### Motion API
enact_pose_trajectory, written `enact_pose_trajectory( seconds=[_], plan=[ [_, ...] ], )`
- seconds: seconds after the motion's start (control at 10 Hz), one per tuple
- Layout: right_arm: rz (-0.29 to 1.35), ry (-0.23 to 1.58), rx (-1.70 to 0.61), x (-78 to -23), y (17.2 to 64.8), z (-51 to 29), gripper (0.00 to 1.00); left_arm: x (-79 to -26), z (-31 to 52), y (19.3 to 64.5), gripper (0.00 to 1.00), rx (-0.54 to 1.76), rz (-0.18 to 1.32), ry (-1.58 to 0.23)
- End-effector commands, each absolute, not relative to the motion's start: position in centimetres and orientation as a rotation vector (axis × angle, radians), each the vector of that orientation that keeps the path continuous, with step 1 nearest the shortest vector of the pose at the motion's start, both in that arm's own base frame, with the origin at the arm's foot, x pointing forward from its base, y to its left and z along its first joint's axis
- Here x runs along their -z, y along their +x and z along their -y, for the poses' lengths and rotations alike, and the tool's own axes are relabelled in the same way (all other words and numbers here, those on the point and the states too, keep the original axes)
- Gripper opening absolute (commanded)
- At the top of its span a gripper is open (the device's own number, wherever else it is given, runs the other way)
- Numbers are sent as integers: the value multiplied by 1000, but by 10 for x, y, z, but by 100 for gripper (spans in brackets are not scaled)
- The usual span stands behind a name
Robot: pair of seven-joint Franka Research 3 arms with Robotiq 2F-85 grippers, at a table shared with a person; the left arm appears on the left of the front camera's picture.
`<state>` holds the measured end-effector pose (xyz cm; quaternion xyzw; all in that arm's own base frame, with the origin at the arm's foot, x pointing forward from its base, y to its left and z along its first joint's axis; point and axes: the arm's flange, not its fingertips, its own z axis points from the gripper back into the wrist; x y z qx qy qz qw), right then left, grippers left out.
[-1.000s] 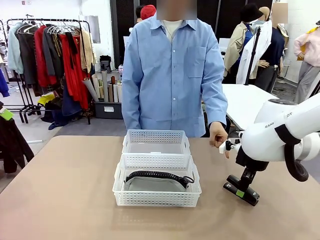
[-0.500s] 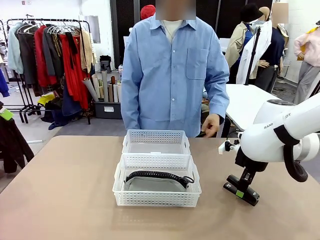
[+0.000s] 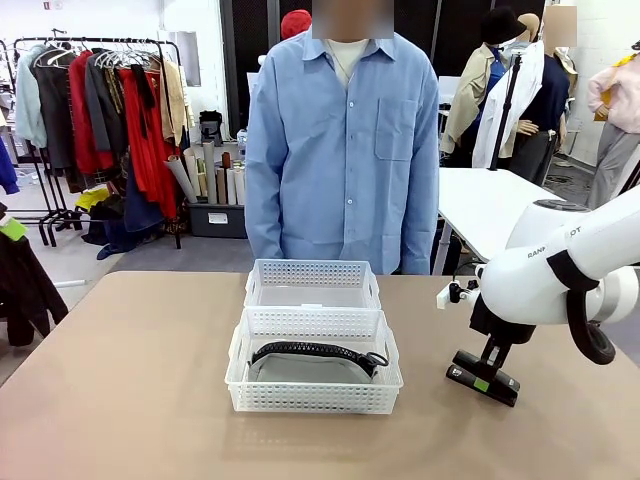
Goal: Distribute items into two baskets.
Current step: Pick up the Stapler that the person points to.
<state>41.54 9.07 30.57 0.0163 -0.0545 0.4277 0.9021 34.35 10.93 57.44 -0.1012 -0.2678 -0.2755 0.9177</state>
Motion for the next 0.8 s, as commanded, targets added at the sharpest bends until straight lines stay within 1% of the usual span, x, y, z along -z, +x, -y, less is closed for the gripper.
enact_pose_trajectory(
  seconds=[0.0,0.5,0.7],
  plan=[
    [114,16,-885,-296,373,-80,0,-573,-112,343,100,568,545,-210],
    [103,25,-887,-300,376,-81,0,-573,-112,343,100,568,545,-210],
    [148,85,-908,-346,381,-79,0,-573,-112,343,100,568,545,-210]
  ],
)
